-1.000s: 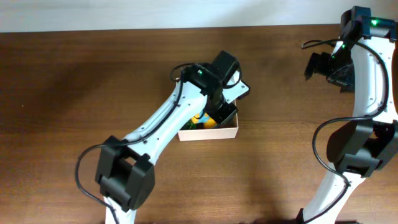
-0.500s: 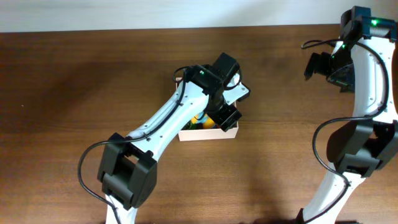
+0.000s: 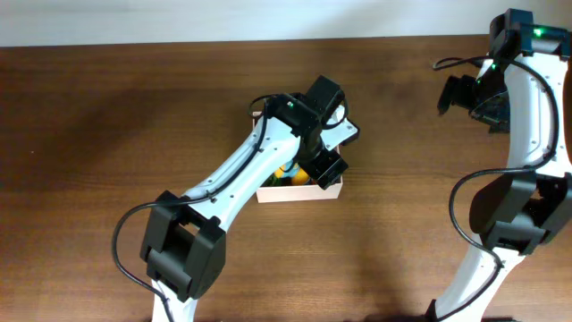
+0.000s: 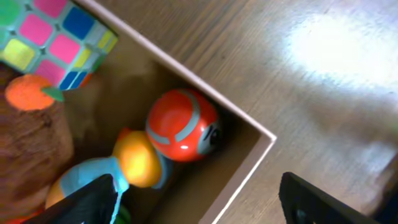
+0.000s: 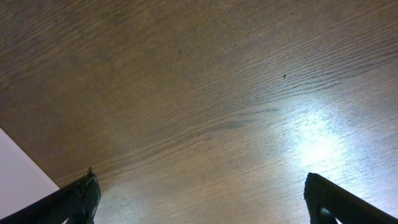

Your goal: Pack container

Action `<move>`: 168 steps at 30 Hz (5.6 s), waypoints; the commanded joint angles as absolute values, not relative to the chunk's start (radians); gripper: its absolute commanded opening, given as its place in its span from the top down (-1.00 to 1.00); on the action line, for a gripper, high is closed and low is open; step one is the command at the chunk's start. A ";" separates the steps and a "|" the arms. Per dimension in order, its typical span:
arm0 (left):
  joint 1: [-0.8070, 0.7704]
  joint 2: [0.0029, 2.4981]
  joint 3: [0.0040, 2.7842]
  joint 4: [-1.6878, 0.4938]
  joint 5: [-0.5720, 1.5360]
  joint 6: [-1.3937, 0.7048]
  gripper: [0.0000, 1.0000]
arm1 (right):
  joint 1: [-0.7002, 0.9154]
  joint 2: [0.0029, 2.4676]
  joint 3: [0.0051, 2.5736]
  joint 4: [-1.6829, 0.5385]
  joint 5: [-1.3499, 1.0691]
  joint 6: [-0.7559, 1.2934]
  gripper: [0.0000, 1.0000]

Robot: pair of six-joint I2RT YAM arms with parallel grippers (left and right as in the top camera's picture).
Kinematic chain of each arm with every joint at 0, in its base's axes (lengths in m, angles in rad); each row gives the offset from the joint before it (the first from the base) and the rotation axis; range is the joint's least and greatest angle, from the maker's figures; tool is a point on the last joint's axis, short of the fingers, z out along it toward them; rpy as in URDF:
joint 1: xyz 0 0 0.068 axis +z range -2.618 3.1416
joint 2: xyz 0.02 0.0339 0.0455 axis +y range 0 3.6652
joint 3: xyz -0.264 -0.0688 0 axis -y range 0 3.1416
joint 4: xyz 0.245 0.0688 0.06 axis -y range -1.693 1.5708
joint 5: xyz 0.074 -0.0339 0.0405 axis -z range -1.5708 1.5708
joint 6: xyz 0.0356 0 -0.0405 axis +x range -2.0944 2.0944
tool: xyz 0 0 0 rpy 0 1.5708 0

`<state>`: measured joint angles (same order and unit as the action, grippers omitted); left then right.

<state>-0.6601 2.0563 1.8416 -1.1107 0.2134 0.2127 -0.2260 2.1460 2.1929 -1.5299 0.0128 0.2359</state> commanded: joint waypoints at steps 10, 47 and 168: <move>-0.488 1.878 2.072 -1.195 -0.257 -0.083 -0.99 | -0.229 2.138 2.207 -1.530 0.011 0.237 -0.98; -0.100 1.818 2.054 -1.270 -0.096 -0.075 -0.99 | -0.229 2.138 2.207 -1.530 0.011 0.237 -0.97; -0.062 0.004 0.081 -0.254 -0.118 -0.098 -0.98 | -0.229 2.138 2.207 -1.530 0.011 0.237 -0.98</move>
<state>-0.0689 0.0154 0.1020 -0.2592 -0.1265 -0.1337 -0.2260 2.1460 2.1929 -1.5299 0.0128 0.2356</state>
